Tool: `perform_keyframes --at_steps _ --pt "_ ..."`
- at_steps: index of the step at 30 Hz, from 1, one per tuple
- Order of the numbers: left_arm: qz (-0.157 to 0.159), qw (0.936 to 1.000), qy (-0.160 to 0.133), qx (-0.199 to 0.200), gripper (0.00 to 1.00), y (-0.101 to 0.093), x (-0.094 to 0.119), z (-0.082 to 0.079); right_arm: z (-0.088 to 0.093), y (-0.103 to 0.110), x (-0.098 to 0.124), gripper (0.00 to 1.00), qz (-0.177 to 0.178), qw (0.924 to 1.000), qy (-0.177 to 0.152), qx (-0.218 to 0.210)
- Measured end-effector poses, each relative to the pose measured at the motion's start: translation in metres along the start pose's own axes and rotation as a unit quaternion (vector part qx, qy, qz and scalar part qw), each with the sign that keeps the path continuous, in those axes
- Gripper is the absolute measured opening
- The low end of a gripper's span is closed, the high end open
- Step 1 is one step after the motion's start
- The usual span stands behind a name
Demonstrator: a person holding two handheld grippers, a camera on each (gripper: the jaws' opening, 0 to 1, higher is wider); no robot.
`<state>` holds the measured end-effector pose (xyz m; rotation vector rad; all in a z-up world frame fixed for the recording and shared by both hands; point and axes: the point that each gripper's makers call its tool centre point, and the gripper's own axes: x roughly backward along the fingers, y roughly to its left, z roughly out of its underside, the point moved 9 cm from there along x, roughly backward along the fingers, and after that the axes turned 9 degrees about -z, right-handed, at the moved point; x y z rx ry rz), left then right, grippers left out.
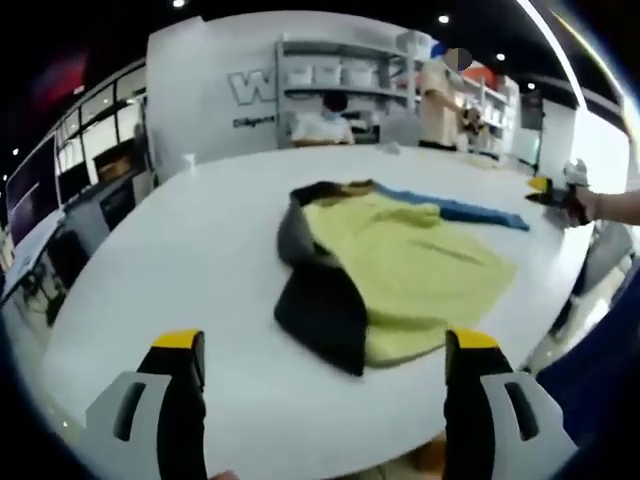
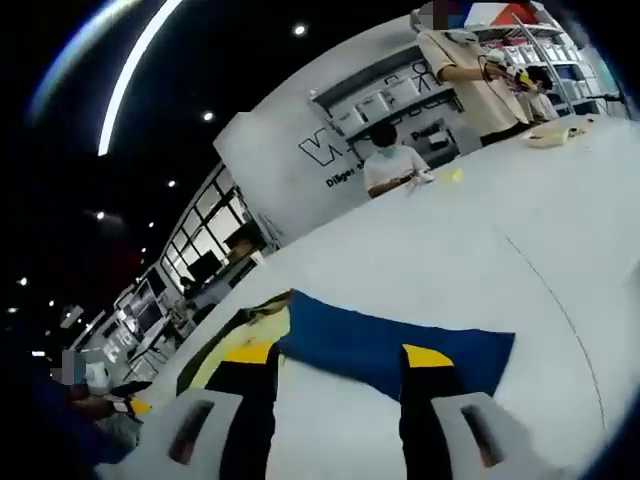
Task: Fold the garment on the visible template until the final outline fits inside the template.
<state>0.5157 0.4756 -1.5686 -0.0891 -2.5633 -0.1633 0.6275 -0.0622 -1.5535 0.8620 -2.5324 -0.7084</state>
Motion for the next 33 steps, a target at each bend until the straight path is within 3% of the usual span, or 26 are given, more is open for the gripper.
perform_keyframes --at_steps 4,6,7,11,15,20,24,30,33 --pt "0.012 0.9999 0.003 -0.008 0.89 0.000 -0.006 0.004 0.014 0.020 -0.005 0.59 -0.021 0.9998 0.001 0.001" --pt "0.021 0.9996 0.012 -0.012 0.86 -0.001 -0.012 0.007 0.018 0.024 -0.005 0.65 -0.038 0.9990 0.018 0.016" --pt "0.024 0.9995 0.016 -0.014 0.85 -0.001 -0.016 0.009 0.028 0.039 -0.006 0.70 -0.056 0.9974 0.031 0.034" --pt "0.043 0.9986 0.028 -0.015 0.79 -0.003 -0.024 0.015 0.048 0.067 -0.005 0.83 -0.088 0.9845 0.105 0.109" --pt "0.053 0.9978 0.035 -0.021 0.69 -0.004 -0.028 0.019 0.057 0.092 -0.005 0.96 -0.103 0.9715 0.148 0.154" --pt "0.055 0.9967 0.039 -0.044 0.58 -0.004 -0.032 0.020 0.061 0.113 -0.009 0.98 -0.108 0.9691 0.152 0.162" --pt "0.051 0.9955 0.026 -0.076 0.48 -0.006 -0.035 0.018 0.065 0.122 -0.010 0.97 -0.104 0.9725 0.142 0.152" --pt "0.041 0.9870 0.002 -0.155 0.31 -0.007 -0.037 0.013 0.072 0.137 -0.008 0.95 -0.097 0.9779 0.126 0.136" --pt "0.037 0.9840 -0.005 -0.174 0.23 -0.006 -0.037 0.014 0.076 0.141 -0.007 0.94 -0.089 0.9805 0.121 0.127"
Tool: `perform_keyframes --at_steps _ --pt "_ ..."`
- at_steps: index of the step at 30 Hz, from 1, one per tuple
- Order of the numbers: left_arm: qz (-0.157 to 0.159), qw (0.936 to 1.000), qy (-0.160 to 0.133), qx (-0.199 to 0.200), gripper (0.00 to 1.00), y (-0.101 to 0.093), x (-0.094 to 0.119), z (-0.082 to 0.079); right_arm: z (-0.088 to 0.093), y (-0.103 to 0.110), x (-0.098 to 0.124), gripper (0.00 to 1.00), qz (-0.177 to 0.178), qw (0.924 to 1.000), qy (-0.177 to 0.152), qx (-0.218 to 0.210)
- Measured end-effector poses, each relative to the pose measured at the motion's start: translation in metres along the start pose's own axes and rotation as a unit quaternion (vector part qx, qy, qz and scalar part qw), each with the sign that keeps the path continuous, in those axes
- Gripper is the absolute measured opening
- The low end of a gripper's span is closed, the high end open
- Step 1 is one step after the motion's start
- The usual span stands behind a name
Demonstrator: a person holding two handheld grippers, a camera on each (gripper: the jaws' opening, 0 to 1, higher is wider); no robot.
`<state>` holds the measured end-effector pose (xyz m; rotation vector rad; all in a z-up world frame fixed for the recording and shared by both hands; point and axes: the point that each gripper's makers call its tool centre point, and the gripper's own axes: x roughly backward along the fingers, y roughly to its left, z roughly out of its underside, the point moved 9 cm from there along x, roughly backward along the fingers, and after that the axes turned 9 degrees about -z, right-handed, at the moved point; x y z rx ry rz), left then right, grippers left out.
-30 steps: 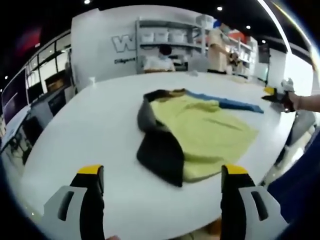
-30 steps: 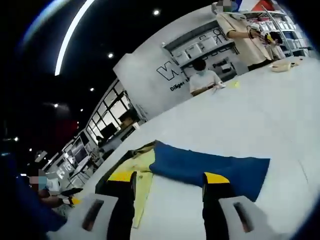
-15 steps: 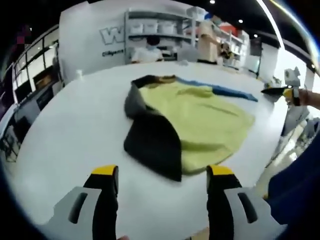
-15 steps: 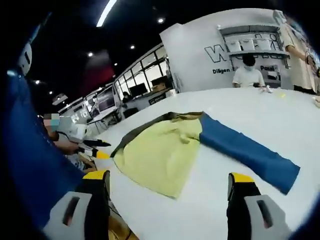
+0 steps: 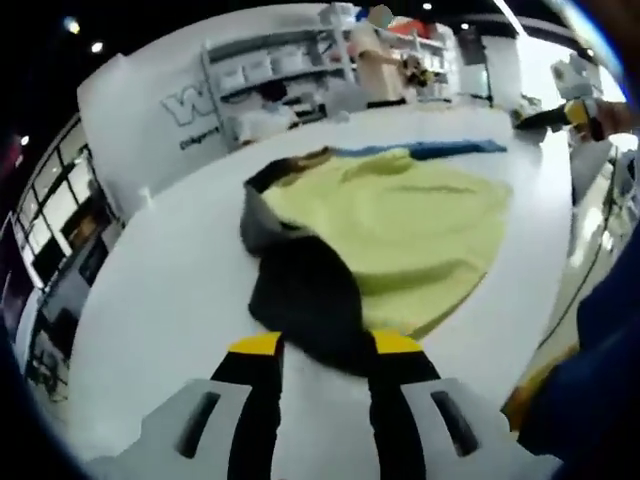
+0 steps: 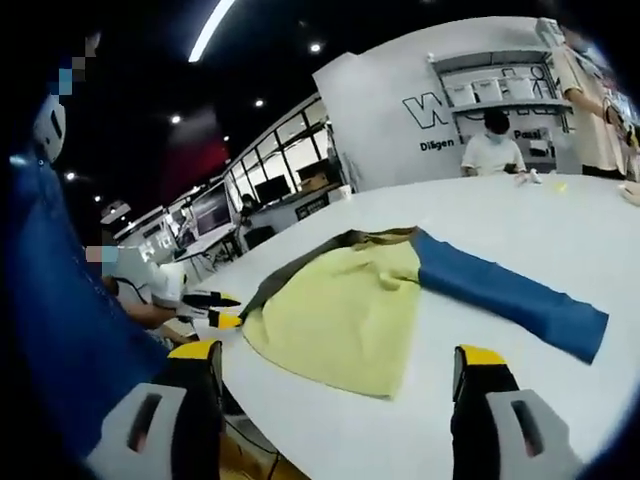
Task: Fold the garment on the visible template until the final outline fits inside the template.
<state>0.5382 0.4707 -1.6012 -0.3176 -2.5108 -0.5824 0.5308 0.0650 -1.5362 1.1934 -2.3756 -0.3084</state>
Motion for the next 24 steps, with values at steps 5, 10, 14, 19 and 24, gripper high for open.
perform_keyframes --at_steps 5,10,14,19,24 --pt "-0.026 0.9993 -0.012 -0.025 0.08 0.012 0.008 0.005 0.007 0.007 -0.001 0.92 0.005 0.9998 -0.010 -0.014" --pt "-0.027 0.9995 -0.005 -0.014 0.00 0.022 0.008 0.009 0.011 0.009 -0.003 0.91 0.007 0.9994 -0.018 -0.029" --pt "-0.023 0.9992 -0.004 0.033 0.00 0.039 0.006 0.005 0.013 0.011 -0.006 0.90 0.008 0.9992 -0.016 -0.034" --pt "0.009 0.9874 0.000 0.158 0.00 0.068 0.006 -0.008 0.015 0.012 -0.011 0.88 0.007 0.9988 -0.020 -0.044" --pt "0.038 0.9552 0.006 0.294 0.00 0.111 0.003 -0.012 0.018 0.016 -0.019 0.88 0.002 0.9983 -0.021 -0.055"
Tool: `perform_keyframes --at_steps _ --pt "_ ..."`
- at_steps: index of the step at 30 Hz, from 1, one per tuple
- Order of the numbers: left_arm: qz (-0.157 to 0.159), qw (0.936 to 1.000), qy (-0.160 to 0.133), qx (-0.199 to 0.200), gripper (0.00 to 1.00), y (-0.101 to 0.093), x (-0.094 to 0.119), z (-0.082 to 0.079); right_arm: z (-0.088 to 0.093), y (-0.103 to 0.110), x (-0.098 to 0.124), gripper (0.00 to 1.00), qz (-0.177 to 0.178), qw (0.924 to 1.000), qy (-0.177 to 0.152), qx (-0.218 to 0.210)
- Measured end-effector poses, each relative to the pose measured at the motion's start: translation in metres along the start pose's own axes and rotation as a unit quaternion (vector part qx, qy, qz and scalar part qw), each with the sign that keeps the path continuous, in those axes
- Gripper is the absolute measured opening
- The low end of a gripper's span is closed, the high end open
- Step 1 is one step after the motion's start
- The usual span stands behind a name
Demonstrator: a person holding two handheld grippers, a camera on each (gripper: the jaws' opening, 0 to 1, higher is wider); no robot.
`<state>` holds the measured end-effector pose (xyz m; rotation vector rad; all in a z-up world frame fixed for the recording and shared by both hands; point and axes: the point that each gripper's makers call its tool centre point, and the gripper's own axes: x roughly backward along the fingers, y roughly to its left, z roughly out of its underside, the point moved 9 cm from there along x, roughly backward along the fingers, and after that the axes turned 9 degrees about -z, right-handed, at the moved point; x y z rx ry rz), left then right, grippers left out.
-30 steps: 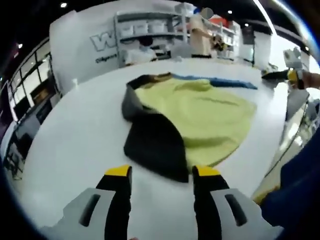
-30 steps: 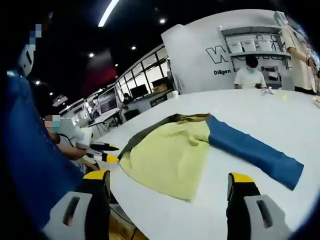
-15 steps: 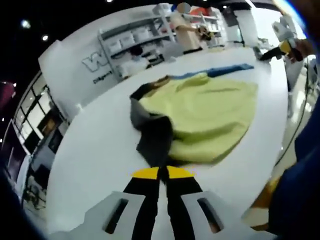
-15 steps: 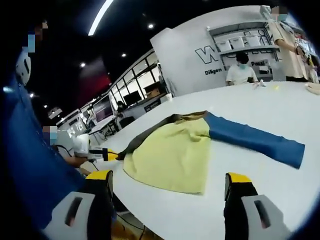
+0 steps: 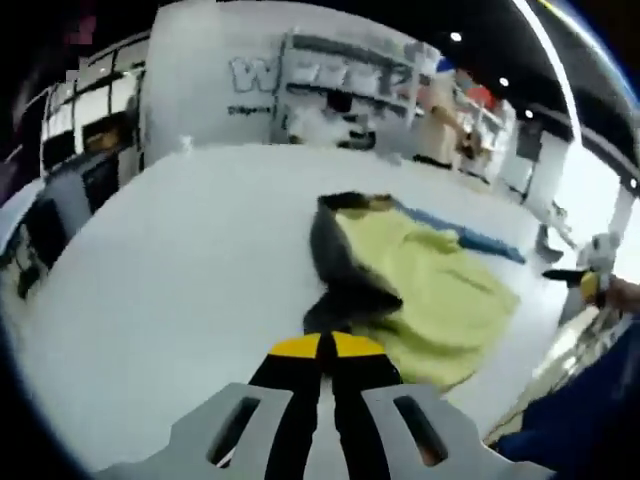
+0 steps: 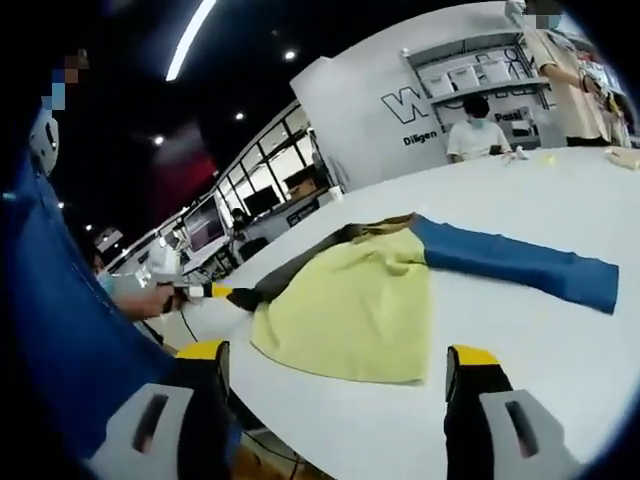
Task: Fold the garment on the visible template until the final outline fits inside the template.
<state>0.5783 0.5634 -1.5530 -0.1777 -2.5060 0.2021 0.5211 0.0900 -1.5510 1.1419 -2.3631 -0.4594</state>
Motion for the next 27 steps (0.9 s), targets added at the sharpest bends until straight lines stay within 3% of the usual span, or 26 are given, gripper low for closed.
perform_keyframes --at_steps 3,8,11,20,24,27 --pt "0.002 0.9986 -0.005 0.053 0.00 0.025 0.002 -0.014 0.001 0.002 -0.002 0.87 -0.001 1.0000 0.001 -0.002" --pt "-0.016 0.9981 0.005 0.059 0.00 0.065 0.001 -0.027 0.003 0.004 -0.005 0.85 -0.001 0.9999 0.003 -0.012" --pt "-0.019 0.9970 0.017 0.073 0.00 0.071 0.003 -0.030 0.006 0.006 -0.006 0.85 0.001 0.9999 0.004 -0.015" --pt "-0.013 0.9933 0.069 0.092 0.00 0.156 -0.015 -0.045 0.013 0.009 -0.011 0.82 0.012 0.9994 0.001 -0.032" --pt "-0.003 0.9895 0.083 0.118 0.00 0.173 -0.019 -0.044 0.014 0.012 -0.015 0.81 0.017 0.9991 -0.005 -0.039" --pt "-0.008 0.9898 0.089 0.111 0.00 0.183 -0.022 -0.043 0.014 0.017 -0.018 0.81 0.021 0.9988 -0.012 -0.044"
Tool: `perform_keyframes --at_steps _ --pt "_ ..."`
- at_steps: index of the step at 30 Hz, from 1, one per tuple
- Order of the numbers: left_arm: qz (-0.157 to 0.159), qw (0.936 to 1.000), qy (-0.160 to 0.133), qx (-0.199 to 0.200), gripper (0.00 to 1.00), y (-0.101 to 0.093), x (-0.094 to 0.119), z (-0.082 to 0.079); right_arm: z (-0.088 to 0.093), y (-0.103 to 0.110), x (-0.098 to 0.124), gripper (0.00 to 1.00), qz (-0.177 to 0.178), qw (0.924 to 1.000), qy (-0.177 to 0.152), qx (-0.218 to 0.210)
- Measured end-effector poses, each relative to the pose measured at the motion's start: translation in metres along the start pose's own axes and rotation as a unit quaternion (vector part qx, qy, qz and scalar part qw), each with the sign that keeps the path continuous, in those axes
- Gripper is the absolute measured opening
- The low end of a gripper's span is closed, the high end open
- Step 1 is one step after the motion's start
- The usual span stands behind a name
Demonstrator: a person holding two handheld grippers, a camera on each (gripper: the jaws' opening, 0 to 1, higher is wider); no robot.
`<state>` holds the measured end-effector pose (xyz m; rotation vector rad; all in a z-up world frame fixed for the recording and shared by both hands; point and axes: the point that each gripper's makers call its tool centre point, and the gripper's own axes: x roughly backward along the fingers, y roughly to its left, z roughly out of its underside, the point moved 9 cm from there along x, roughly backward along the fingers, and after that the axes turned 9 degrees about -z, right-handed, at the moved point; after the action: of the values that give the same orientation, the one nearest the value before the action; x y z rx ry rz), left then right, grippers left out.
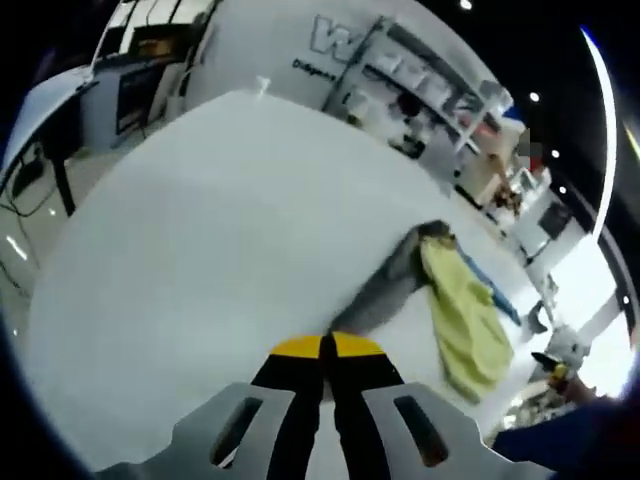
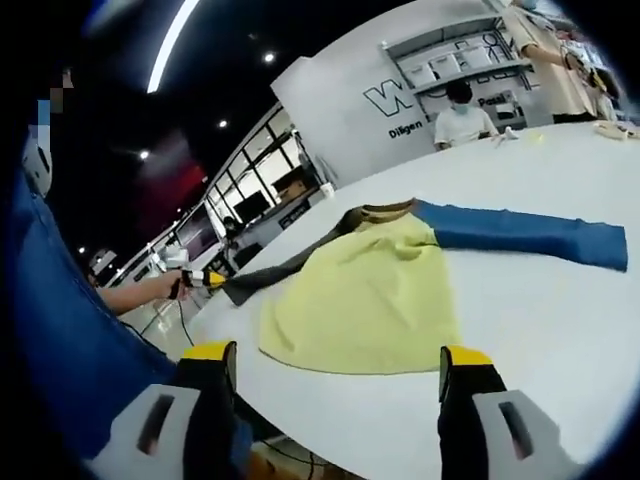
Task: Fold the garment on the visible template until the final outline fits inside the template.
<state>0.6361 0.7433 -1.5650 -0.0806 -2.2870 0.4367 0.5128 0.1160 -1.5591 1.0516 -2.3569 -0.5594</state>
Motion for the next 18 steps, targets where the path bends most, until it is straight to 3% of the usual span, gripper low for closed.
perform_keyframes --at_steps 8,9,10,14,18 --pt "-0.004 1.0000 0.001 0.004 0.00 0.020 -0.002 -0.013 0.001 0.006 -0.005 0.81 0.012 0.9999 -0.002 -0.006" --pt "0.006 1.0000 0.001 -0.003 0.00 0.017 -0.001 -0.012 0.002 0.007 -0.006 0.81 0.012 0.9999 -0.002 -0.006" --pt "0.022 0.9992 -0.008 -0.034 0.00 0.013 -0.001 -0.012 0.002 0.008 -0.007 0.81 0.014 0.9999 -0.003 -0.007" --pt "0.007 0.9961 -0.029 -0.083 0.00 0.005 -0.002 0.000 0.005 0.010 -0.011 0.81 0.013 0.9999 -0.003 -0.011" --pt "0.009 0.9934 0.000 -0.114 0.01 -0.004 -0.008 0.025 0.007 0.012 -0.018 0.81 0.010 0.9999 0.004 -0.012"
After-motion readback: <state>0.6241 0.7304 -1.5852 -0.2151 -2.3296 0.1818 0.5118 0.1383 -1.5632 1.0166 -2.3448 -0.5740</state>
